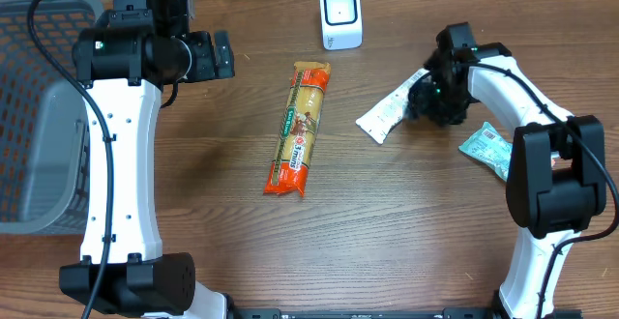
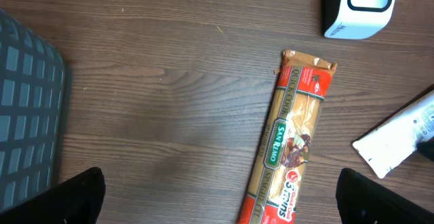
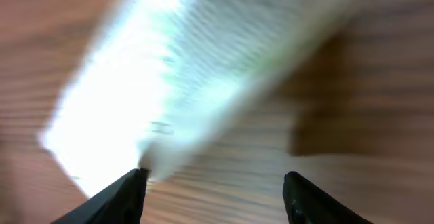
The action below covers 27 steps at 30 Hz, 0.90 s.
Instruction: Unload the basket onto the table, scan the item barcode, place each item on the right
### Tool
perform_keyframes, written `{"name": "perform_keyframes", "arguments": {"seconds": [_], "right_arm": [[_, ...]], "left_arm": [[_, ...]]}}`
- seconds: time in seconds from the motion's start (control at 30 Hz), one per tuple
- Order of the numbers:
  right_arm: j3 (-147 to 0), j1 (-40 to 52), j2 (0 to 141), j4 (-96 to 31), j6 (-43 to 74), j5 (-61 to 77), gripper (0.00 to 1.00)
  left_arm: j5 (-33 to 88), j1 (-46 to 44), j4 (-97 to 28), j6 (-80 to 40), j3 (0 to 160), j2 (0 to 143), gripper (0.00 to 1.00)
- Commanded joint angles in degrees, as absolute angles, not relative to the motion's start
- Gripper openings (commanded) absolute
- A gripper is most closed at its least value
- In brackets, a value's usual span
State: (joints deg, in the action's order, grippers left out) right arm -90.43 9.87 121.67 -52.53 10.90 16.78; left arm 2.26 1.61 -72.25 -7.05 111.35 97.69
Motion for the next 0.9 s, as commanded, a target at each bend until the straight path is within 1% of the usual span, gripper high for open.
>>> {"name": "perform_keyframes", "arguments": {"seconds": [0.0, 0.2, 0.3, 0.4, 0.47, 0.57, 0.6, 0.67, 0.7, 0.73, 0.87], "right_arm": [[-91.83, 11.31, 120.14, -50.22, 21.69, 27.05, 0.67], [-88.71, 12.27, 120.16, -45.17, 39.48, 22.04, 0.70], [-85.34, 12.75, 120.16, -42.72, 43.88, 19.94, 0.69], [-81.25, 13.39, 120.16, -38.74, 45.23, 20.03, 0.67], [-78.63, 14.13, 120.16, -35.79, 45.43, 19.97, 0.62], [-76.75, 14.85, 120.16, -33.76, 45.21, 19.94, 0.47], [-76.75, 15.14, 120.16, -33.56, 44.29, 19.99, 0.33], [-77.19, 15.92, 119.90, -33.54, 40.10, 20.36, 0.22], [-77.62, 16.29, 119.87, -33.89, 37.54, 20.95, 0.20], [-78.26, 16.80, 119.81, -35.07, 34.54, 21.52, 0.16], [-81.19, 18.79, 119.81, -42.13, 21.30, 21.52, 0.06]], "left_arm": [[1.91, 1.85, -72.16, -6.20, 111.59, 97.86, 1.00], [1.91, 1.85, -72.16, -6.20, 111.59, 97.86, 1.00], [1.91, 1.85, -72.16, -6.20, 111.59, 97.86, 1.00], [1.91, 1.85, -72.16, -6.20, 111.59, 97.86, 1.00], [1.91, 1.85, -72.16, -6.20, 111.59, 97.86, 1.00], [1.91, 1.85, -72.16, -6.20, 111.59, 97.86, 1.00], [1.91, 1.85, -72.16, -6.20, 111.59, 97.86, 1.00], [1.91, 1.85, -72.16, -6.20, 111.59, 97.86, 1.00], [1.91, 1.85, -72.16, -6.20, 111.59, 97.86, 1.00], [1.91, 1.85, -72.16, -6.20, 111.59, 97.86, 1.00], [1.91, 1.85, -72.18, -6.20, 111.59, 97.86, 1.00]]}}
